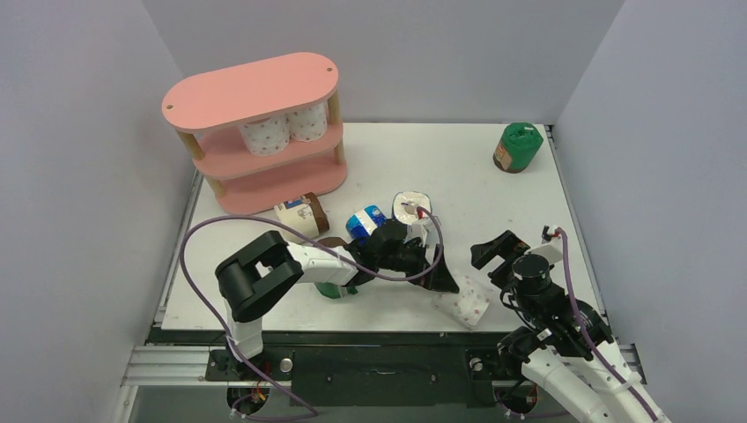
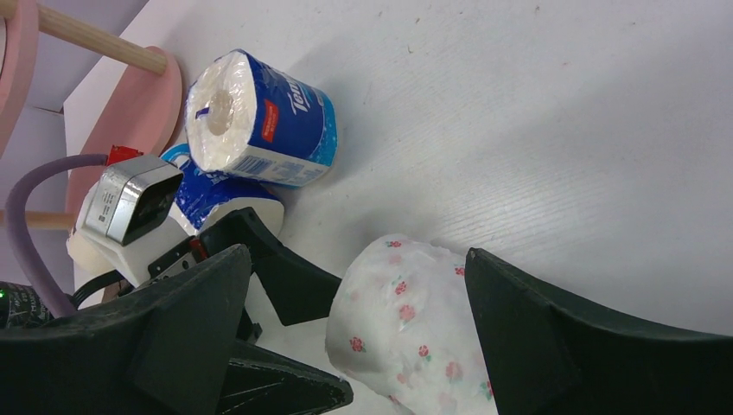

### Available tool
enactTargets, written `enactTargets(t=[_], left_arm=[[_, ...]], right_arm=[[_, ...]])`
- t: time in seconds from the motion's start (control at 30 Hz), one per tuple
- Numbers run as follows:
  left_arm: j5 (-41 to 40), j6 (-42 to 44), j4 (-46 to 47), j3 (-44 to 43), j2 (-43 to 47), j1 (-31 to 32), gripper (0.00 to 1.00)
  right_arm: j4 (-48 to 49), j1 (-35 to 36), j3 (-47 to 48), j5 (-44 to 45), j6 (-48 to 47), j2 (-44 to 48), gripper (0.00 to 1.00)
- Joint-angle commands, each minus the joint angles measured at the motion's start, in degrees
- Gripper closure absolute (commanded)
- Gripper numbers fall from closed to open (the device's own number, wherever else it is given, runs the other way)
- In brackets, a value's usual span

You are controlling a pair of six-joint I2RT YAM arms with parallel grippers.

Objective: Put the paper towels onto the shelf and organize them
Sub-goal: Adjust the paper towel at the center of the board.

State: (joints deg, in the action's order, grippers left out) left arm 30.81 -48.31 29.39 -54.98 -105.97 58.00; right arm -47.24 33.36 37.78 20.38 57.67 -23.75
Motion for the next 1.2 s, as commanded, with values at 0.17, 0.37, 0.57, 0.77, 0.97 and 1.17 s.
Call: enactTargets(t=[0.17,0.37,0.57,0.77,0.97,1.17], left_arm=[[5.1,-2.86,8.85,-3.52,-3.88,1.29,0.09],[6.72,-4.14,11.95,-2.93,-4.69,1.16,0.25],[7.62,-5.39,14.52,-2.15,-5.12,0.79,0.44],[8.75,-7.29,17.43,-1.24,-5.04,0.13,0.59],[9.79,-7.9,18.75,-1.11,-5.11,0.02,0.71],[10.42,-8.66,19.23,-0.94,-4.4,-0.17,0.89]], right_arm=[[0.45,-0.25,-0.22,1.34,-0.48,0.37,0.1],[1.16,-0.26,-0.53,1.14,-0.53,-0.15,0.11],[1.51,-0.3,-0.76,1.01,-0.37,-0.43,0.11],[2.08,-0.33,-0.93,0.9,-0.47,-0.96,0.11],[2.43,-0.31,-0.87,0.88,-0.54,-1.27,0.11],[2.49,-0.21,-0.82,0.98,-0.55,-1.09,0.11]])
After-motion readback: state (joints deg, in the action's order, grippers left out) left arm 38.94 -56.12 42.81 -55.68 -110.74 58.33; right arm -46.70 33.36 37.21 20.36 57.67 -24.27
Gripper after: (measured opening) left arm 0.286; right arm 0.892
